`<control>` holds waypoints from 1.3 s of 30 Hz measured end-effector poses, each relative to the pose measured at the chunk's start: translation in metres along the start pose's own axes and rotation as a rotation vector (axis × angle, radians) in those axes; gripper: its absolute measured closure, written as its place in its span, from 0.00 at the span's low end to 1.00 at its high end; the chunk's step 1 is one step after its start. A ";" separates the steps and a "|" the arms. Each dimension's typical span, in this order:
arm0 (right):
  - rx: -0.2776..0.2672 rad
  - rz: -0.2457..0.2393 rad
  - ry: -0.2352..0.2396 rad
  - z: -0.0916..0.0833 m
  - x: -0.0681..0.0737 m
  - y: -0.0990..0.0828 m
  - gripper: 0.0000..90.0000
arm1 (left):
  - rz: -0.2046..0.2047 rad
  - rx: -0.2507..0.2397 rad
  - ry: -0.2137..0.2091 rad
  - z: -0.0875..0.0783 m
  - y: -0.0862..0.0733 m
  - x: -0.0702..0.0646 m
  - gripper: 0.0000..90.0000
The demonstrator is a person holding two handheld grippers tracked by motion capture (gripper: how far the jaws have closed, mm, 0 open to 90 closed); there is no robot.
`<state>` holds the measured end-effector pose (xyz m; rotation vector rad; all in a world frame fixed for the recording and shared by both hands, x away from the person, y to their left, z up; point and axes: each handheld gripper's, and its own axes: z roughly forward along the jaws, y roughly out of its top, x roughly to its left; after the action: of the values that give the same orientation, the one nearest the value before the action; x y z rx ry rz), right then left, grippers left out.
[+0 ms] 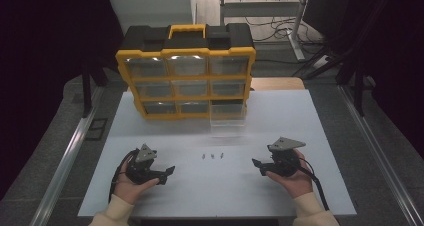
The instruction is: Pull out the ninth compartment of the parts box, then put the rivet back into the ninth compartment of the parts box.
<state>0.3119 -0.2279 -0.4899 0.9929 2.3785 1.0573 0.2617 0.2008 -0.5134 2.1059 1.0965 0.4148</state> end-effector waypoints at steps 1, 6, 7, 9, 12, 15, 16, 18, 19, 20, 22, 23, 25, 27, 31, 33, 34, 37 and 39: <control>0.000 0.002 -0.003 -0.001 -0.001 -0.001 0.27 | -0.001 -0.001 0.001 0.000 0.000 0.000 0.13; -0.001 0.015 -0.020 -0.007 -0.009 -0.006 0.27 | -0.002 0.002 0.003 0.000 0.000 0.000 0.13; -0.002 0.022 -0.021 -0.008 -0.010 -0.007 0.27 | -0.002 0.002 0.003 0.000 0.000 -0.001 0.13; -0.005 0.029 -0.024 -0.008 -0.012 -0.007 0.27 | -0.004 0.003 0.004 0.000 -0.001 0.000 0.13; -0.009 0.030 -0.025 -0.009 -0.014 -0.008 0.27 | -0.005 0.001 0.004 0.000 -0.001 -0.001 0.13; -0.016 0.031 -0.024 -0.009 -0.014 -0.007 0.27 | -0.005 0.000 0.002 0.000 -0.001 -0.001 0.13; -0.018 0.033 -0.023 -0.010 -0.015 -0.007 0.27 | -0.005 0.000 0.001 0.000 -0.001 -0.001 0.13; -0.021 0.030 -0.024 -0.010 -0.015 -0.007 0.26 | -0.006 0.001 -0.001 0.000 -0.001 -0.001 0.13; -0.024 0.028 -0.024 -0.011 -0.015 -0.007 0.26 | -0.004 0.002 0.001 0.000 -0.001 -0.001 0.13; -0.028 0.027 -0.027 -0.012 -0.015 -0.008 0.27 | -0.004 0.000 0.001 0.000 -0.001 -0.001 0.13; -0.037 0.024 -0.032 -0.014 -0.015 -0.008 0.27 | -0.005 -0.002 -0.001 -0.001 0.000 -0.001 0.13; -0.041 0.026 -0.032 -0.015 -0.015 -0.008 0.27 | -0.005 -0.004 -0.002 -0.001 0.000 -0.001 0.13; -0.042 0.020 -0.029 -0.017 -0.016 -0.009 0.26 | -0.002 -0.002 -0.003 -0.001 0.000 -0.002 0.13; -0.042 0.021 -0.028 -0.018 -0.016 -0.010 0.26 | 0.000 -0.001 -0.003 -0.001 0.000 -0.003 0.13; -0.040 0.020 -0.026 -0.018 -0.016 -0.011 0.26 | -0.006 -0.001 -0.003 -0.002 0.001 -0.001 0.13; -0.039 0.021 -0.022 -0.019 -0.016 -0.012 0.26 | -0.008 -0.001 -0.001 -0.002 0.001 0.000 0.13; -0.037 0.023 -0.022 -0.018 -0.016 -0.012 0.26 | -0.012 -0.001 0.000 -0.002 0.000 0.000 0.13; -0.035 0.024 -0.015 -0.018 -0.016 -0.012 0.26 | -0.012 0.005 0.008 -0.003 -0.001 0.002 0.14; -0.035 0.024 -0.008 -0.017 -0.016 -0.012 0.26 | -0.019 0.004 0.011 -0.004 -0.002 0.002 0.14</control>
<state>0.3077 -0.2533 -0.4870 1.0134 2.3394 1.0983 0.2600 0.2048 -0.5121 2.0974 1.1240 0.4154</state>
